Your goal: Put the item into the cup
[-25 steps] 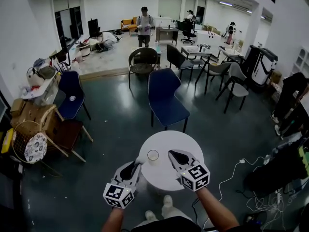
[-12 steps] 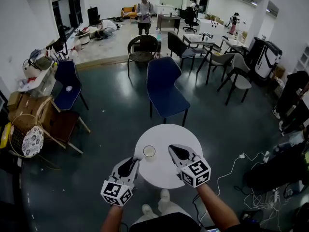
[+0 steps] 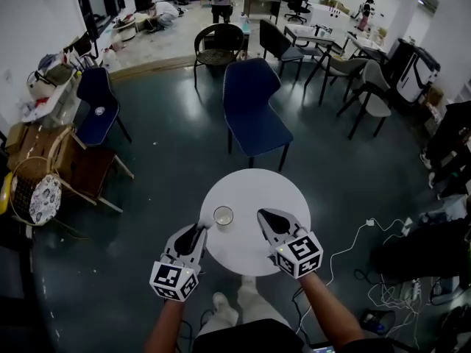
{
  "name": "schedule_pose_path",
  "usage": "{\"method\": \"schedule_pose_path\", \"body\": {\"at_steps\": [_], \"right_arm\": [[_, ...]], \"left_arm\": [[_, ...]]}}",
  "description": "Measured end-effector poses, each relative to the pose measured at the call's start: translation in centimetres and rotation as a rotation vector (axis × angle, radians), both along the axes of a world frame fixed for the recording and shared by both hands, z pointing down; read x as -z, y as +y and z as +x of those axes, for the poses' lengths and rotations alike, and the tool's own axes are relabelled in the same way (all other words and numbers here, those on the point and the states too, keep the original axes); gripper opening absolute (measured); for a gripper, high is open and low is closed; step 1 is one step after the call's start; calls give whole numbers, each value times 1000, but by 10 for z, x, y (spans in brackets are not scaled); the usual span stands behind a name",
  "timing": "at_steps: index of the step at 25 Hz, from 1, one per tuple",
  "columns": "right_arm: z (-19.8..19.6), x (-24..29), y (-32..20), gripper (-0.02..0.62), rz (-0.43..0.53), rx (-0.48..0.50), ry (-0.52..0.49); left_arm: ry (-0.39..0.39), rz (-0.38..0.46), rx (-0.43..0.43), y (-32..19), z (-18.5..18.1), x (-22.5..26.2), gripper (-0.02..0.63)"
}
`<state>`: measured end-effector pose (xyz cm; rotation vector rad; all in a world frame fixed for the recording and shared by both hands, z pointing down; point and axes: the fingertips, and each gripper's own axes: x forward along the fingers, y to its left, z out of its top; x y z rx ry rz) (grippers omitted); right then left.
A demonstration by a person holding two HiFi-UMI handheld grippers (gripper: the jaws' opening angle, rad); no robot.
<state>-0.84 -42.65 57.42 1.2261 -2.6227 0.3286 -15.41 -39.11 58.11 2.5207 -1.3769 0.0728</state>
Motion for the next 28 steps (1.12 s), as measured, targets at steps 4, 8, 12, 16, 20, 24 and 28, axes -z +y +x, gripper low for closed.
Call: {"method": "schedule_pose_path", "body": {"at_steps": [4,8,12,16,20,24,28], "right_arm": [[6,-23,-19,16,-26,-7,3],[7,-47,-29,16,-48,-3,13],[16,-67,-36,16,-74,-6,20],[23,-81,-41,15,-88,-10,45],[21,-93,-42,16,-68,14,83],[17,-105,-41,15,-73,43,100],[10,-117,-42,16,-64,77,145]], "left_arm": [[-30,-34,-9,-21,7,-26,74],[-53,-72,-29,-37,14,-52,74],[-100,-99,-62,-50,30,-73,74],[-118,-134,-92,-65,41,-87,74],[-245,-146,-146,-76,49,-111,74],[-351,-172,-227,-87,57,-143,74],[-463,-182,-273,-100,60,-169,74]]}}
